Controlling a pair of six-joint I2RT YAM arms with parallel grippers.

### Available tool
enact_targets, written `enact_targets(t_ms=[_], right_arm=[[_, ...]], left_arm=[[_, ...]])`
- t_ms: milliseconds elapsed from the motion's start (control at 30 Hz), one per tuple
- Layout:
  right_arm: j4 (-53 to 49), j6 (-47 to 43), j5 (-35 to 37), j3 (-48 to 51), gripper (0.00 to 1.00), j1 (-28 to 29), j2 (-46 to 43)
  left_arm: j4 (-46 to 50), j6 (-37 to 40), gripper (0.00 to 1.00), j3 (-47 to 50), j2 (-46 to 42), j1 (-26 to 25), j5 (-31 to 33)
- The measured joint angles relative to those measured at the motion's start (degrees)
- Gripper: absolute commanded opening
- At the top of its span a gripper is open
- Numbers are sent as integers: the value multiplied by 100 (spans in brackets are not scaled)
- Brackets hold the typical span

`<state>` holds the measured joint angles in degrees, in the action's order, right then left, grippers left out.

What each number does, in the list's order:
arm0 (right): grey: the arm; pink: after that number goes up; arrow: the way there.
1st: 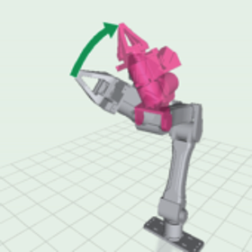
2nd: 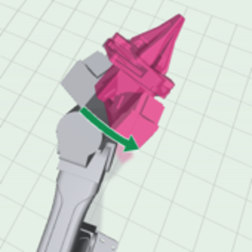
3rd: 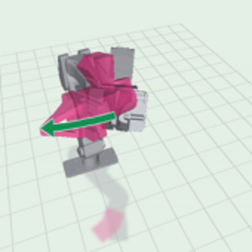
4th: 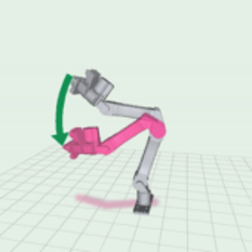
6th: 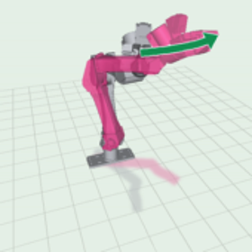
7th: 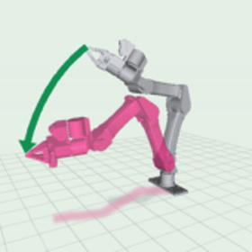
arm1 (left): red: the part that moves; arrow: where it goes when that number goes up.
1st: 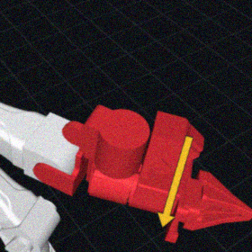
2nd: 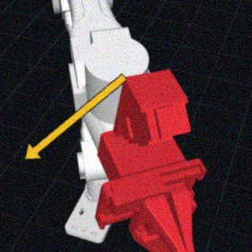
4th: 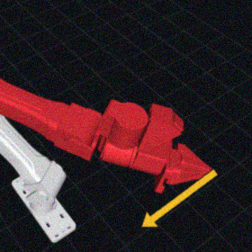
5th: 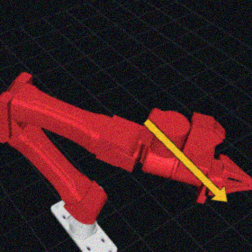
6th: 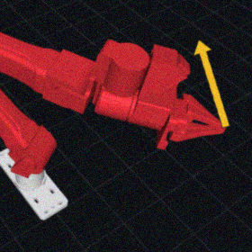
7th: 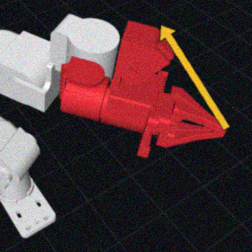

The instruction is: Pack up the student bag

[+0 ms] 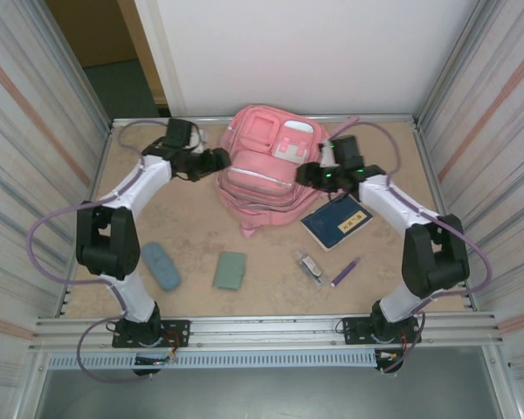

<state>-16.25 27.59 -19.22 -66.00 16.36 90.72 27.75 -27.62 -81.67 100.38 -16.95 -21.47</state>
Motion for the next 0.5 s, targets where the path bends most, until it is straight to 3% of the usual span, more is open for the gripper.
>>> enact_targets(t_ms=[133, 233, 367, 500], right_arm=[[-326, -116, 343, 22, 51, -682, -68], [-487, -129, 538, 74, 52, -839, -72], [-507, -129, 693, 179, 53, -841, -160], [-424, -111, 752, 466, 54, -852, -424]], left_arm=[[74, 90, 74, -9, -103, -1292, 48], [52, 422, 74, -11, -28, -1882, 114], [-17, 1438, 74, -365, 286, -2229, 487], [-140, 2341, 75, -1005, 905, -2256, 927]])
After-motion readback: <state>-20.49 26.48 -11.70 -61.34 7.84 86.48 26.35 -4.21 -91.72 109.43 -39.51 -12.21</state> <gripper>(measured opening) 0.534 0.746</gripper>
